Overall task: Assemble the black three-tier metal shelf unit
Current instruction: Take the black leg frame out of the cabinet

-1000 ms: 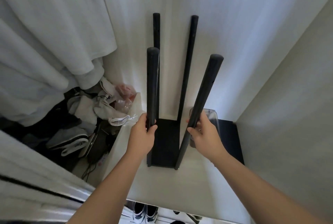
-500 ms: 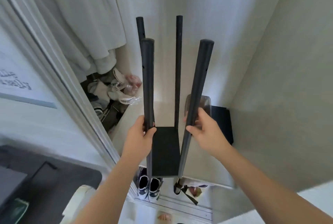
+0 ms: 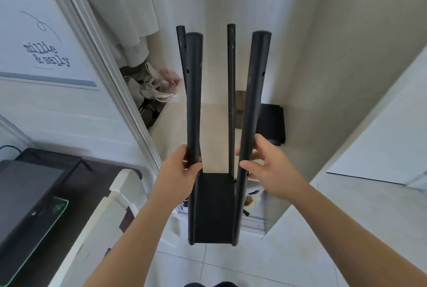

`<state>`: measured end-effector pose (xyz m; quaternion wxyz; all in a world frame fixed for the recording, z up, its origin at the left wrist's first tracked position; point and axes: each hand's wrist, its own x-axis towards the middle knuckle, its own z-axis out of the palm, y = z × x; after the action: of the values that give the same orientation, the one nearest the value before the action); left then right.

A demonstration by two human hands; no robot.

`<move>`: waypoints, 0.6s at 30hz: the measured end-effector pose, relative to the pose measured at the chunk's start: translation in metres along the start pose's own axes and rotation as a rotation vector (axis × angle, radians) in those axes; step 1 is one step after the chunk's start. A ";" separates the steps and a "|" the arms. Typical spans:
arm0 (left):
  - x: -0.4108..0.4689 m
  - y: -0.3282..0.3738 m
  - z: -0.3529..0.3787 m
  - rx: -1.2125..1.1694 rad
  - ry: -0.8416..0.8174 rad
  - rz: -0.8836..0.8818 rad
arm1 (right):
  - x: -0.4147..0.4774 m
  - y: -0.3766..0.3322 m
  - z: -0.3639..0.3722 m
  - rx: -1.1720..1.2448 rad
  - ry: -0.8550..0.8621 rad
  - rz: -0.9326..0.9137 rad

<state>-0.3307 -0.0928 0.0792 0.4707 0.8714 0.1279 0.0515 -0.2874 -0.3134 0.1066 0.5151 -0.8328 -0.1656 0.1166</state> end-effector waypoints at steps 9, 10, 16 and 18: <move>-0.053 -0.029 -0.030 -0.008 -0.169 0.044 | -0.081 -0.023 0.047 0.045 0.091 0.070; -0.060 -0.034 -0.034 -0.001 -0.194 0.055 | -0.092 -0.026 0.055 0.063 0.105 0.090; -0.094 -0.066 -0.052 0.032 -0.330 0.117 | -0.156 -0.030 0.109 0.094 0.230 0.176; -0.104 -0.072 -0.053 0.048 -0.378 0.128 | -0.179 -0.033 0.123 0.113 0.276 0.202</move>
<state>-0.4548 -0.0409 0.0512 0.4611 0.8830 -0.0173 -0.0861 -0.5019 -0.2698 0.0855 0.5645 -0.8231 -0.0018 0.0614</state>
